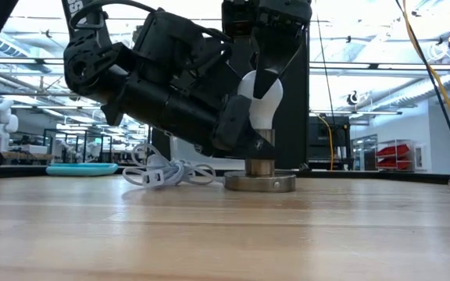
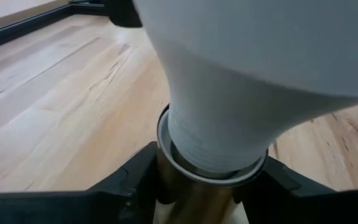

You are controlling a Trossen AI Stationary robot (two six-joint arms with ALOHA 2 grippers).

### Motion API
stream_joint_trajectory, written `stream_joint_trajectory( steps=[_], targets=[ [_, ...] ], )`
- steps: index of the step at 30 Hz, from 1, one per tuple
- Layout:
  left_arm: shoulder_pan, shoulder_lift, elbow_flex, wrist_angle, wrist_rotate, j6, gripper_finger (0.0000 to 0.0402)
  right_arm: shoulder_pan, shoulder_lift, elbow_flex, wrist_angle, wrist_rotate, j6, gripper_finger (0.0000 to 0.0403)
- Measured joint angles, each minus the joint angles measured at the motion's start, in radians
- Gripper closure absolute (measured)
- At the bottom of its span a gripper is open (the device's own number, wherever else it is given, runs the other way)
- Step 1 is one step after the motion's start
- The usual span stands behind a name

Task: Screw lightbulb
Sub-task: Remove the light bulb from the lamp

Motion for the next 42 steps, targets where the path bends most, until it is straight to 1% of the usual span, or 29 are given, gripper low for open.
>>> stream_joint_trajectory(
  steps=[6,12,19,24,31,34,37,40,42],
  targets=[
    [0.001,-0.001,0.001,-0.021,0.032,-0.007,0.0229,0.001,0.0,0.0,-0.002,-0.002,0.049,0.0124],
    [0.003,-0.003,0.003,-0.046,0.052,-0.013,0.0229,0.001,0.004,0.018,-0.02,-0.005,0.06,0.0124],
    [0.005,-0.004,0.003,-0.044,0.098,-0.016,0.0229,0.001,0.008,0.062,-0.071,-0.024,0.039,0.0124],
    [0.006,-0.002,0.002,-0.045,0.123,-0.034,0.0229,0.001,0.008,0.063,-0.081,-0.023,0.014,0.0124],
    [0.018,-0.002,0.001,-0.045,0.193,-0.064,0.0229,0.001,0.007,0.063,-0.08,-0.024,0.033,0.0122],
    [0.018,-0.001,0.0,-0.048,0.208,-0.073,0.0229,0.001,0.006,0.067,-0.079,-0.016,0.064,0.0104],
    [0.018,0.0,0.001,-0.053,0.208,-0.066,0.0229,0.004,-0.014,0.079,-0.053,-0.026,0.077,0.0067],
    [0.018,0.0,0.001,-0.057,0.208,-0.066,0.0228,0.009,-0.003,0.074,-0.067,-0.035,0.082,0.003],
    [0.02,0.0,0.001,-0.057,0.208,-0.066,0.0228,0.01,-0.002,0.072,-0.086,-0.045,0.09,0.0013]
  ],
)
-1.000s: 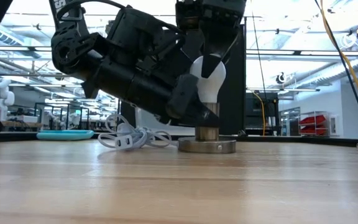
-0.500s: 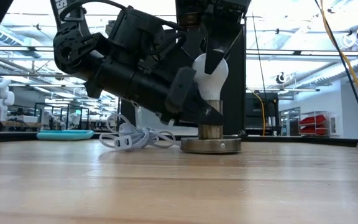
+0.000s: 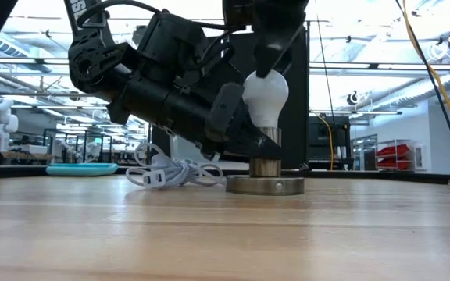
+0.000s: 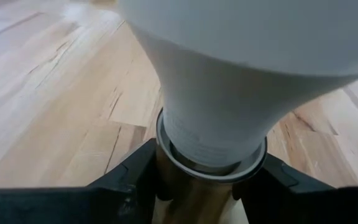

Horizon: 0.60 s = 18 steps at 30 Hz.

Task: Screw lightbulb
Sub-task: Remove the light bulb from the lamp

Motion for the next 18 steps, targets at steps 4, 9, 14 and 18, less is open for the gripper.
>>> stream_joint_trajectory(
  steps=[4,9,14,18],
  targets=[
    [0.0,0.0,0.0,-0.002,0.009,-0.002,0.0228,-0.002,-0.002,0.001,-0.031,0.005,0.015,0.0008],
    [0.0,0.0,0.0,-0.006,0.013,-0.002,0.0228,-0.003,-0.002,0.0,-0.029,0.004,0.031,0.0014],
    [0.0,0.0,0.0,-0.006,0.013,-0.003,0.0228,-0.003,-0.001,-0.001,-0.028,0.005,0.04,0.0015],
    [0.0,0.0,-0.001,-0.006,0.014,-0.003,0.0228,-0.003,-0.001,-0.002,-0.024,0.005,0.044,0.0028]
  ],
)
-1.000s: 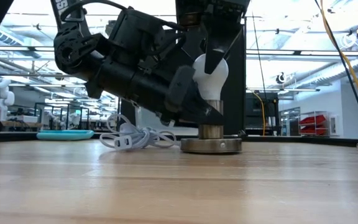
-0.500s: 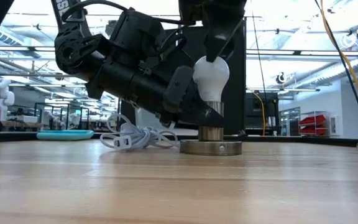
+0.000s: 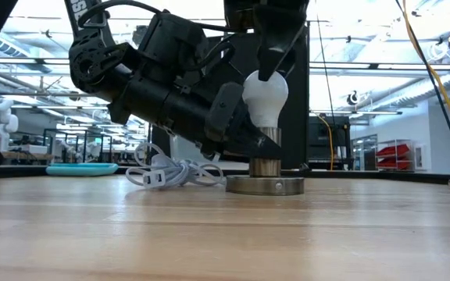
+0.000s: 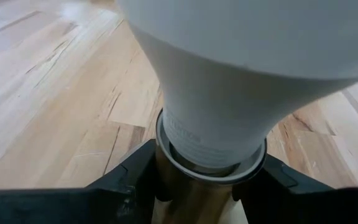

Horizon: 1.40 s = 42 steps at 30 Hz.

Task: Screw lightbulb
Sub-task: Remove the light bulb from the lamp

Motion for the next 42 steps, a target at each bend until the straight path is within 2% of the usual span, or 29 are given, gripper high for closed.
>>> stream_joint_trajectory(
  steps=[10,16,22,27,34,37,42],
  targets=[
    [0.0,0.0,0.0,0.0,0.0,-0.002,0.0227,0.001,0.001,-0.001,0.007,0.025,-0.021,0.0114],
    [0.001,0.0,-0.001,0.0,0.013,0.003,0.0227,0.002,0.001,-0.001,0.005,0.027,-0.095,0.0142],
    [0.001,0.0,-0.001,0.0,0.054,0.031,0.0227,0.004,0.001,-0.001,-0.004,0.024,-0.249,0.0142],
    [0.002,0.0,-0.002,-0.001,0.094,0.061,0.0227,0.012,0.001,-0.001,-0.002,0.015,-0.447,0.0141],
    [0.002,0.0,-0.003,-0.002,0.119,0.073,0.0227,0.027,0.001,-0.002,0.024,0.034,-0.71,0.0106],
    [0.002,0.0,-0.003,-0.001,0.123,0.07,0.0227,0.027,0.002,-0.003,0.033,0.041,-0.695,0.0093],
    [0.002,0.0,-0.003,-0.002,0.124,0.072,0.0227,0.028,0.002,-0.003,0.037,0.05,-0.552,0.0071]
  ],
)
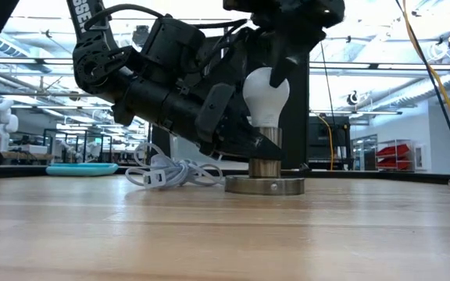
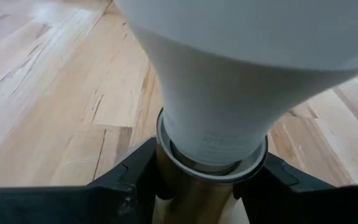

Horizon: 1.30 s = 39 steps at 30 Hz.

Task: Screw lightbulb
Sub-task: Remove the light bulb from the lamp

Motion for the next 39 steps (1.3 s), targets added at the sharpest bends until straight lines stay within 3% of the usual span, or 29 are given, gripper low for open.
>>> stream_joint_trajectory(
  steps=[12,23,32,39],
  targets=[
    [0.001,0.0,0.001,0.0,-0.011,-0.015,0.0227,-0.001,-0.008,0.001,-0.03,-0.004,0.423,0.0057],
    [0.001,0.0,0.002,0.0,-0.023,-0.026,0.0227,-0.006,-0.01,0.001,-0.037,-0.006,0.938,0.0057],
    [0.001,0.0,0.002,0.001,-0.029,-0.033,0.0227,-0.006,0.003,0.002,-0.033,-0.001,1.02,0.0065],
    [0.001,0.0,0.002,0.001,-0.032,-0.033,0.0227,-0.007,0.018,0.002,-0.034,-0.005,0.979,0.0124]
  ],
)
